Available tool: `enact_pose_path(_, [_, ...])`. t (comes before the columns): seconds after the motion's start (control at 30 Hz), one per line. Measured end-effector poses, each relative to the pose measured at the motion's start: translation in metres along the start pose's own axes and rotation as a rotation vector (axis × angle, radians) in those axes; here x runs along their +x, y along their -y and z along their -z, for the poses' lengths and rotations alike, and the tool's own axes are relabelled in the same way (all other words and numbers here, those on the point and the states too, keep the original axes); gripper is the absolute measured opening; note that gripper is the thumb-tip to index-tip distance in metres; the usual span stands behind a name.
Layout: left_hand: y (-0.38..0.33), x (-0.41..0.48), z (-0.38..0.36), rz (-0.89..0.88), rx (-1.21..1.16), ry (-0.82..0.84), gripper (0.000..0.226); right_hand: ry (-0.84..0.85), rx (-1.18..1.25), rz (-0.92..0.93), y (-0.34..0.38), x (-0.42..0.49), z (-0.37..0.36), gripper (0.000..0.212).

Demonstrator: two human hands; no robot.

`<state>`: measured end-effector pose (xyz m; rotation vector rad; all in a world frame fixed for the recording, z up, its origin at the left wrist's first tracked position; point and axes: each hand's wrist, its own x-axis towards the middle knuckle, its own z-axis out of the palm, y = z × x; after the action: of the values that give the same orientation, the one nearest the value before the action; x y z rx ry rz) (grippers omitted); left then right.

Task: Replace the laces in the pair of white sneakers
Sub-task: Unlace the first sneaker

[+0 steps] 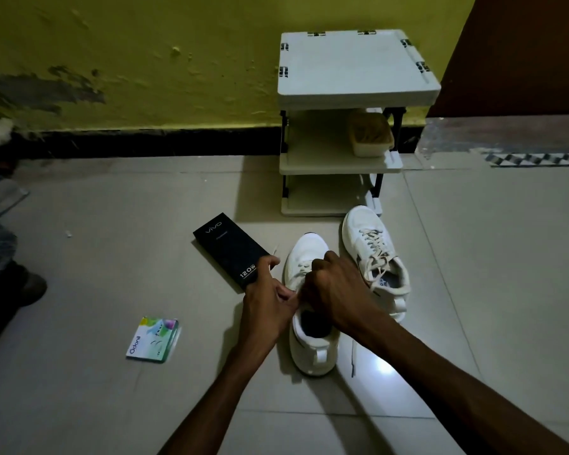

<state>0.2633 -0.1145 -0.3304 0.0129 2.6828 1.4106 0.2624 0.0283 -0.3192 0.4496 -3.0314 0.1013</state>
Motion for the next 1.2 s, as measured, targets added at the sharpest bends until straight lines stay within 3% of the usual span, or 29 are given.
enact_pose_path(0.1, [0.001,0.004,0.0,0.0,0.069,0.006,0.063,-0.208,0.208,-0.099,-0.019,-0.003,0.014,0.006])
enact_pose_path(0.2, [0.006,0.007,0.0,0.016,0.061,0.011,0.061,-0.537,0.515,-0.426,-0.054,-0.006,0.046,0.004])
enact_pose_path(0.3, [0.003,0.007,-0.001,0.001,0.077,0.033,0.06,-0.518,0.577,-0.609,-0.065,-0.008,0.048,0.011])
enact_pose_path(0.37, [0.001,0.008,-0.002,-0.003,0.096,0.033,0.06,-0.36,0.557,-0.554,-0.054,-0.01,0.039,0.009])
enact_pose_path(0.5, [0.004,0.01,-0.003,0.026,0.073,0.051,0.064,0.031,0.464,-0.253,-0.028,-0.01,0.023,0.021])
enact_pose_path(0.57, [0.005,0.009,-0.003,0.017,0.063,0.058,0.064,0.092,0.29,-0.124,-0.014,-0.006,0.014,0.019])
enact_pose_path(0.7, [0.005,0.008,-0.002,0.015,0.082,0.051,0.063,0.073,0.073,-0.045,0.001,-0.001,0.005,0.027])
enact_pose_path(0.83, [0.001,0.009,-0.002,-0.002,0.135,0.047,0.061,0.052,0.071,0.003,0.003,0.001,0.006,0.024])
enact_pose_path(1.07, [-0.001,0.009,-0.002,-0.004,0.142,0.084,0.05,-0.433,0.326,-0.335,-0.034,-0.004,0.033,0.014])
enact_pose_path(1.2, [-0.004,0.013,-0.005,0.014,0.179,0.074,0.032,-0.497,0.331,-0.32,-0.018,-0.013,0.03,0.012])
